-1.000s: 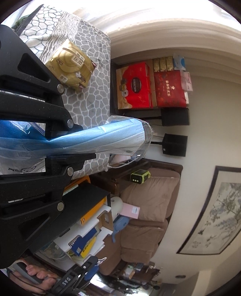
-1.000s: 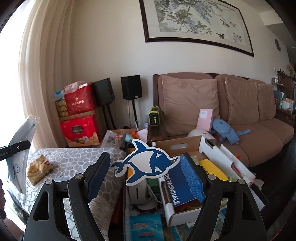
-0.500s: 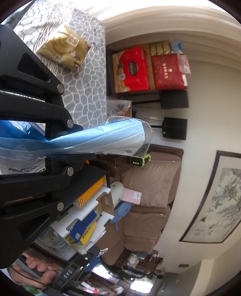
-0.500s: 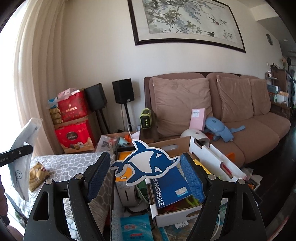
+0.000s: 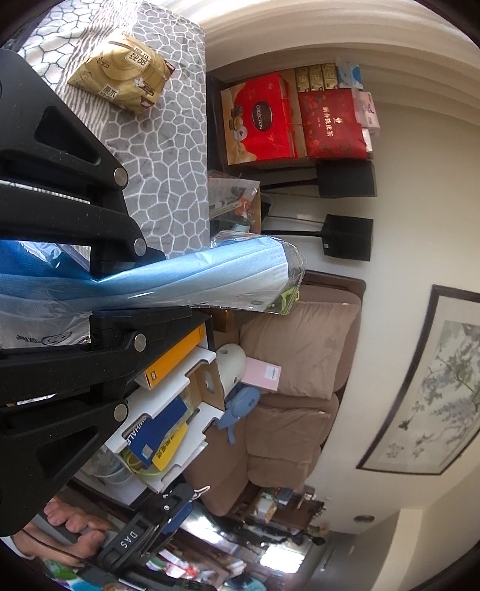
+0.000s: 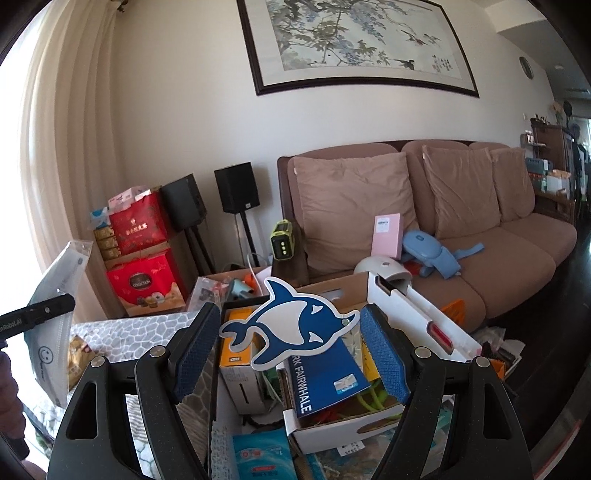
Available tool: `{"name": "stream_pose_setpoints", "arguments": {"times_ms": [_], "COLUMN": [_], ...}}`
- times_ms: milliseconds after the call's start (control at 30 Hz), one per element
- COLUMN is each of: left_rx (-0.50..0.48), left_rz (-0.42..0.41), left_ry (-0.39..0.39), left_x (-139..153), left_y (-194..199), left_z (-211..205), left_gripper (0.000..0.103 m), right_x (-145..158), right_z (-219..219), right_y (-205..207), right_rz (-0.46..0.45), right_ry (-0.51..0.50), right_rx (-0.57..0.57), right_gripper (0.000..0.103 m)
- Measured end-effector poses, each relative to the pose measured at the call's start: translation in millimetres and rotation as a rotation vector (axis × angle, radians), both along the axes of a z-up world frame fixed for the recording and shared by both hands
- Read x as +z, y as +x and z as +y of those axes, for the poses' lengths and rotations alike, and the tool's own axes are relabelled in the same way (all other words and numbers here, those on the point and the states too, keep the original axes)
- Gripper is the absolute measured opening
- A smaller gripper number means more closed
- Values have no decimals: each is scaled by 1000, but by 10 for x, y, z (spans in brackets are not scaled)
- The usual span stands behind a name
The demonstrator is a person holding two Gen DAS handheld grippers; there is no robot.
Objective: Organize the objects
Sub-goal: 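Carry the mask packet and whale sticker toward the cardboard box with both tools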
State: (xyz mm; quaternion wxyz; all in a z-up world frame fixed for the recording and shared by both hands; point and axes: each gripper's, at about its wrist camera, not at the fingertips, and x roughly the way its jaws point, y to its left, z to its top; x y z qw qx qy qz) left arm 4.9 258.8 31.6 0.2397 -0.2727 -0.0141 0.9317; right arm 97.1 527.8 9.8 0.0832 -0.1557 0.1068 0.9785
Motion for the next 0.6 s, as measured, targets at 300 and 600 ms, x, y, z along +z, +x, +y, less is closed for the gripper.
{"name": "stream_pose_setpoints", "arguments": {"times_ms": [300, 600], "left_rx": [-10, -46], "left_rz": [5, 16], "left_ry": [15, 15], "left_x": [68, 123], "left_y": [-33, -31], "left_z": [64, 252], "left_gripper": [9, 9], "right_x": [16, 11], "right_z": [52, 172], "right_y": [40, 89], "right_rz": [7, 10], "right_ry": [-4, -15], "right_rx": [-16, -44], "right_gripper": [80, 80]}}
